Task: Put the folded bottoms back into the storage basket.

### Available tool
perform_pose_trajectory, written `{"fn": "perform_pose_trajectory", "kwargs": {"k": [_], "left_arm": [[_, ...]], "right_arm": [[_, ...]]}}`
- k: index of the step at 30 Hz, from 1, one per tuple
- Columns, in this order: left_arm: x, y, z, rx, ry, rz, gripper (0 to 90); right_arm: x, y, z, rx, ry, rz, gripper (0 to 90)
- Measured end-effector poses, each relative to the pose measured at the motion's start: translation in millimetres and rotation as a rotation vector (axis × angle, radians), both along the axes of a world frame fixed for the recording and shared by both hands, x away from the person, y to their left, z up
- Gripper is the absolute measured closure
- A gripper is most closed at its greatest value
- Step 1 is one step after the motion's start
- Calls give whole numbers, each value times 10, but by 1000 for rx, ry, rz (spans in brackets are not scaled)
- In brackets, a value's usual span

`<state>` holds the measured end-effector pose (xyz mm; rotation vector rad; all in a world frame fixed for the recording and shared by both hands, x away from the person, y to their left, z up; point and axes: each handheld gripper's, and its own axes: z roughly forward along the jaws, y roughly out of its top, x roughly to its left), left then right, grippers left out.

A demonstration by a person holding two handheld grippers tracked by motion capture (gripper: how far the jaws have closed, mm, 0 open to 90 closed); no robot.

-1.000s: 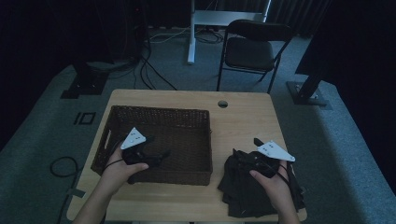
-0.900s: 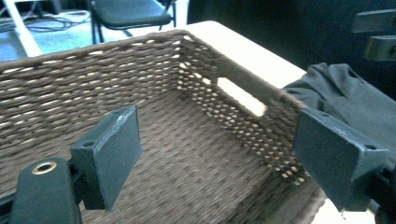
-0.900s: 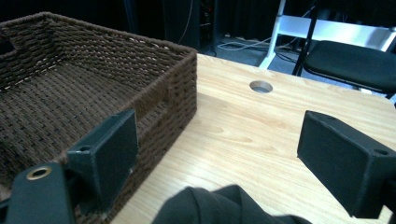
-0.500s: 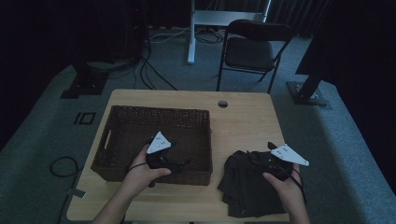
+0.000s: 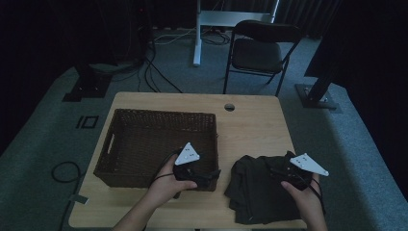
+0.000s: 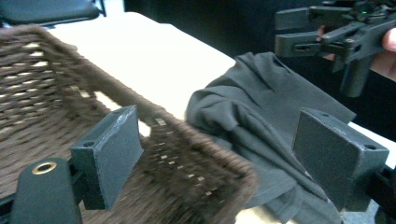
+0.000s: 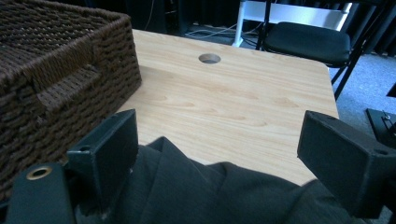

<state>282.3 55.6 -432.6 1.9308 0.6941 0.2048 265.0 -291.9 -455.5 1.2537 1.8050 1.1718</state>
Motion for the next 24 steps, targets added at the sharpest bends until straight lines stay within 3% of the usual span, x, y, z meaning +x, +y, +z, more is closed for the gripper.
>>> {"fn": "perform_pose_trajectory", "kwargs": {"k": [9,14,20,24], "left_arm": [[-32,-258,22,-11,-7,-38,161],[-86,-505,26,-16,-12,-64,161],[-151,-774,-13,-58,5,-86,161],[-179,-921,-54,-55,14,-107,161]], "right_arm": [[-33,-162,-64,11,10,-25,120],[-25,-246,-111,11,24,-39,119],[-27,-336,-185,25,37,-47,119],[-32,-384,-230,19,51,-54,120]]}}
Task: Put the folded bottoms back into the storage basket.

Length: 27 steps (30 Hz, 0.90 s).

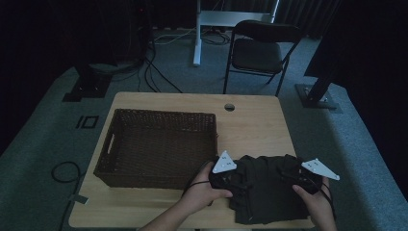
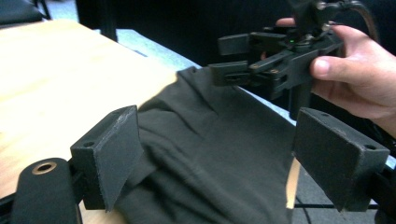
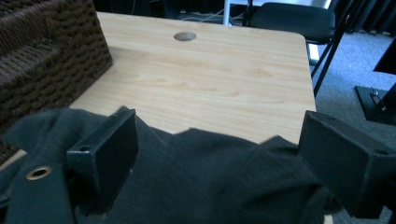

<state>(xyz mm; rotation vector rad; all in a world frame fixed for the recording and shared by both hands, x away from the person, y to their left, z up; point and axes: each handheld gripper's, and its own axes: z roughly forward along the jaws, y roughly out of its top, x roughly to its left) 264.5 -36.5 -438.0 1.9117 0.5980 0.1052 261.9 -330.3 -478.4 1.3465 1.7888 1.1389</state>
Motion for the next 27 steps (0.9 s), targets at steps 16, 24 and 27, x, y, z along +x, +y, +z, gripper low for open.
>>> {"fn": "perform_pose_trajectory", "kwargs": {"k": [16,24,27], "left_arm": [[-70,-486,-497,70,-24,71,161],[59,-560,-636,105,12,197,161],[95,-588,-706,105,10,193,160]], "right_arm": [[-26,-279,-298,-6,56,-34,119],[29,-343,-434,-16,101,-55,119],[39,-358,-477,-13,120,-61,119]]}}
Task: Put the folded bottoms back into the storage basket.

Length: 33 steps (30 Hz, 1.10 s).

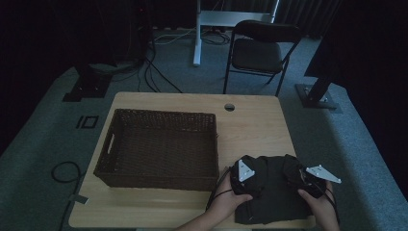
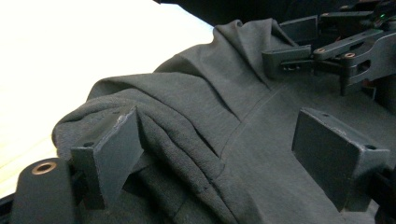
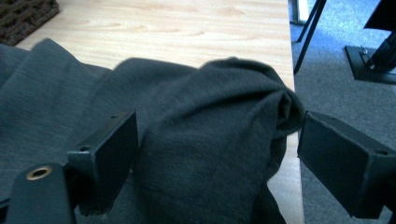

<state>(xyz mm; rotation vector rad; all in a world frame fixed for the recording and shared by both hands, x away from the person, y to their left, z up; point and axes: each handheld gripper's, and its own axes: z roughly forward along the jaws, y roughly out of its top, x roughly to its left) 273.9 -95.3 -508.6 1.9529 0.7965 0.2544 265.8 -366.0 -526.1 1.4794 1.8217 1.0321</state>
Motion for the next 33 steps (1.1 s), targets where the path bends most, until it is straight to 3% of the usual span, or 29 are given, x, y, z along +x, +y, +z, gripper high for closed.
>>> {"fn": "perform_pose_trajectory", "kwargs": {"k": [6,8,9,12,15,16,19,20,21,22,25,33], "left_arm": [[59,21,-123,20,12,45,159],[64,16,-134,22,10,53,162],[76,0,-148,36,-13,67,162],[111,-9,-164,34,-12,95,163],[168,-19,-214,46,6,130,162],[185,-38,-271,81,9,126,162],[199,-55,-324,94,7,124,160],[199,-55,-324,94,7,124,155],[223,-57,-354,97,37,128,144],[223,-57,-354,97,37,128,141],[278,-63,-394,98,88,128,110],[312,-104,-402,122,104,90,67]], "right_arm": [[-8,-20,-88,21,28,-3,119],[-7,-21,-98,20,29,-2,119],[-5,-16,-107,29,33,-4,119],[0,-2,-117,33,41,-6,119],[8,8,-136,35,50,-2,119],[19,16,-162,38,64,-8,119],[33,32,-181,41,77,-10,120],[33,32,-181,41,77,-10,120],[43,34,-185,46,89,-12,120],[48,34,-189,50,97,-14,120],[65,29,-206,81,130,-26,120],[108,47,-233,138,185,-40,115]]}}
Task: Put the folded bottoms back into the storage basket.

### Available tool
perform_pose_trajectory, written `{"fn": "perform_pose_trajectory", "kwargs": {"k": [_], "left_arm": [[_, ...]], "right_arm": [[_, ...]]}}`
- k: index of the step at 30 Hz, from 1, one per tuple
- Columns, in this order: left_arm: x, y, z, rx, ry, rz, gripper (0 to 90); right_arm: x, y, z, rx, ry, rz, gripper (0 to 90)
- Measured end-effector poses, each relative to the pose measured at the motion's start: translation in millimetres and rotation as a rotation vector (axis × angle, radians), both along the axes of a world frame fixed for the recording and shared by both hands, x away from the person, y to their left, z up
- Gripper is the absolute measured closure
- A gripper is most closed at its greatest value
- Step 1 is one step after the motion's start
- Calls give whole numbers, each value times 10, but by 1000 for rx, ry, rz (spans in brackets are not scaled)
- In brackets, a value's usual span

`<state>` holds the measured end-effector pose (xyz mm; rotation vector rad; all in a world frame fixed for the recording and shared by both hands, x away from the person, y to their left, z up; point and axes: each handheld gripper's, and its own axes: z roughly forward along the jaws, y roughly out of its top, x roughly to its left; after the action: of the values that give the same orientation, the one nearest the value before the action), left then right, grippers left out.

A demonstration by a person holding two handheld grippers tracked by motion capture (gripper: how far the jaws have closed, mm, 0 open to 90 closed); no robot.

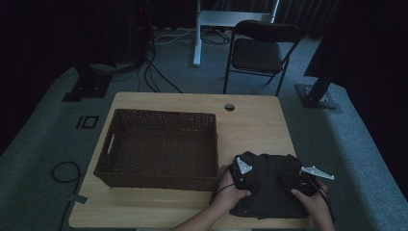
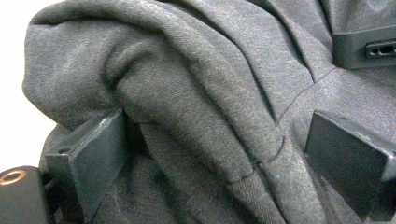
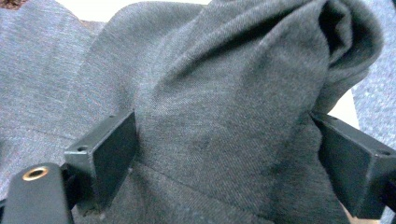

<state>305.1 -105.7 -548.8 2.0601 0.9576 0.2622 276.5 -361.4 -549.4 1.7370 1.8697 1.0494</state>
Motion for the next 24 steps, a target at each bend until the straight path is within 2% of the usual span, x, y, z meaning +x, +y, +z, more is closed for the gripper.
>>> {"fn": "perform_pose_trajectory", "kwargs": {"k": [1,2,3,4,5,6,7,9,10,11,12,14,15,19,24], "left_arm": [[0,0,0,0,0,0,73],[3,-13,3,7,-10,-25,109],[0,-15,6,0,-15,-57,177],[-10,-25,3,-26,3,-68,298],[-10,-25,3,-26,3,-68,366],[-19,-41,5,-29,-1,-75,366],[-23,-59,19,-69,39,-79,537],[-20,-75,44,-70,49,-76,637],[-20,-75,44,-70,49,-76,661],[-26,-89,58,-58,45,-78,661],[-41,-111,86,-38,32,-83,686],[-45,-112,113,-37,40,-87,699],[-46,-110,130,-37,40,-89,702],[-52,-106,220,-30,47,-110,714],[-51,-89,347,-65,55,-117,715]], "right_arm": [[0,0,0,0,0,0,115],[11,-1,-2,8,14,2,137],[13,6,3,4,16,10,178],[10,11,19,12,25,32,271],[10,11,19,12,25,32,271],[9,12,41,37,43,46,369],[-1,46,63,59,51,56,497],[-15,87,81,39,45,42,529],[-27,104,95,21,34,46,552],[-27,104,95,21,34,46,552],[-37,143,125,-3,38,34,580],[-35,147,172,9,55,19,599],[-34,155,187,-6,60,30,601],[-54,167,249,-10,52,37,614],[-89,146,340,11,26,30,619]]}}
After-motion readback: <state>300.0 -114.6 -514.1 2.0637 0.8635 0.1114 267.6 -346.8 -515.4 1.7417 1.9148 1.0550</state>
